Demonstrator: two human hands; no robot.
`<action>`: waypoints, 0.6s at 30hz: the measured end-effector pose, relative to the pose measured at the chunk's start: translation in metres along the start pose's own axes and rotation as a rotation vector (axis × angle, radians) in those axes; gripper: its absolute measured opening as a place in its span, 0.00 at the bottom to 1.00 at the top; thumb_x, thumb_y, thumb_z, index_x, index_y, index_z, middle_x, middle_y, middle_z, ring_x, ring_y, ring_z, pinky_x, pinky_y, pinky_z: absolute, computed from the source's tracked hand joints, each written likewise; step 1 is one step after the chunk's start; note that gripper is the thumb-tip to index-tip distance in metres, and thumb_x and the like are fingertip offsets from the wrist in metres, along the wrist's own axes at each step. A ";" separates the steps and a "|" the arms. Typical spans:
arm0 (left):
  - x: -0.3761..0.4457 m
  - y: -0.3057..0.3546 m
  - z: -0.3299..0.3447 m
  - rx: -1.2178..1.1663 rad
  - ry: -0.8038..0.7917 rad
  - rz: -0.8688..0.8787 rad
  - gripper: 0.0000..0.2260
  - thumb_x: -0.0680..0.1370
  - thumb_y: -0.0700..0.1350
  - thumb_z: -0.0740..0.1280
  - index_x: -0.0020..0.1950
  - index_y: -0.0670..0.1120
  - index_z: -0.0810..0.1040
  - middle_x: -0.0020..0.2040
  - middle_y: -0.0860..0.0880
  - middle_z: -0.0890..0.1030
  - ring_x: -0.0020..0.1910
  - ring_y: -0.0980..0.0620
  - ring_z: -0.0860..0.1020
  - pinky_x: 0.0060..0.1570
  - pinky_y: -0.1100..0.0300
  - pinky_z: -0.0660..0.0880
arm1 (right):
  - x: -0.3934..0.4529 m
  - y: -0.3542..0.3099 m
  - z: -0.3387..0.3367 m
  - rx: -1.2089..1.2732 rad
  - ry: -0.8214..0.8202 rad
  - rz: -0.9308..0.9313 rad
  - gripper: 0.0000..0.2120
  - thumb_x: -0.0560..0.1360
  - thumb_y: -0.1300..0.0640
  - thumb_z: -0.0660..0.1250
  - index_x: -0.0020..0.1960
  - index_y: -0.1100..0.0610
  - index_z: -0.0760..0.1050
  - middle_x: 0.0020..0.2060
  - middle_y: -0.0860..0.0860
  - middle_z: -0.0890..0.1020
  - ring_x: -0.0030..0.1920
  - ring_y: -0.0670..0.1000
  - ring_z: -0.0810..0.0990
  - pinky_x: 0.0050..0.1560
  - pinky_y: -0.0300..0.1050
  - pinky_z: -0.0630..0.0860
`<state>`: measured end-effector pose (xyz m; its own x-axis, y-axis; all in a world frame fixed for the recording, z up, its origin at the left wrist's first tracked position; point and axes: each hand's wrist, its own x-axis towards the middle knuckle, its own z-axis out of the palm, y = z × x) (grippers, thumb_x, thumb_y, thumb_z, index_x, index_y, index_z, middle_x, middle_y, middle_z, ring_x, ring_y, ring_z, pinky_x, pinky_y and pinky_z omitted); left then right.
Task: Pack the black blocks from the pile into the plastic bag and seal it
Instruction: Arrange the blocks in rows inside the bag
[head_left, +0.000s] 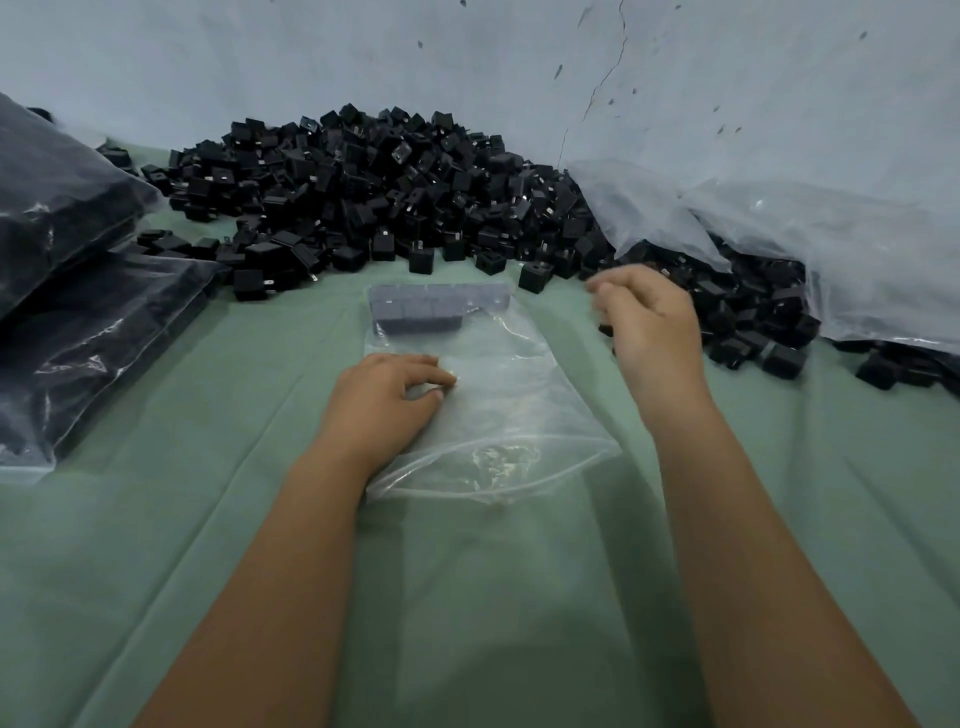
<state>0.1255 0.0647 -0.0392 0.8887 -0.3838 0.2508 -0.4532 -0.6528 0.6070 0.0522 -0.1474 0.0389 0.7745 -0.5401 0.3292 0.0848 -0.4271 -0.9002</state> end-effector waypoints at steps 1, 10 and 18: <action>0.000 0.001 -0.001 -0.005 -0.003 0.004 0.11 0.77 0.46 0.68 0.57 0.58 0.83 0.65 0.58 0.78 0.66 0.54 0.72 0.69 0.54 0.65 | 0.007 0.020 -0.001 -0.055 0.069 0.064 0.11 0.76 0.57 0.62 0.51 0.45 0.80 0.49 0.41 0.80 0.46 0.36 0.77 0.49 0.42 0.73; -0.014 0.019 -0.005 -0.471 0.131 -0.068 0.10 0.76 0.41 0.68 0.43 0.56 0.85 0.50 0.59 0.84 0.52 0.63 0.78 0.53 0.67 0.73 | 0.017 0.096 0.000 -0.812 -0.040 0.253 0.25 0.77 0.43 0.54 0.73 0.40 0.60 0.72 0.53 0.65 0.73 0.55 0.61 0.71 0.58 0.52; -0.023 0.028 -0.006 -0.453 -0.300 0.021 0.14 0.68 0.62 0.74 0.49 0.57 0.85 0.44 0.50 0.84 0.42 0.54 0.81 0.45 0.64 0.77 | 0.014 0.097 -0.001 -0.701 0.168 0.111 0.09 0.76 0.52 0.64 0.56 0.45 0.69 0.52 0.50 0.72 0.58 0.55 0.71 0.61 0.51 0.61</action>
<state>0.0925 0.0590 -0.0234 0.7908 -0.6067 0.0804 -0.3364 -0.3212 0.8852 0.0704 -0.1971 -0.0440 0.6440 -0.6872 0.3361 -0.4539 -0.6969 -0.5553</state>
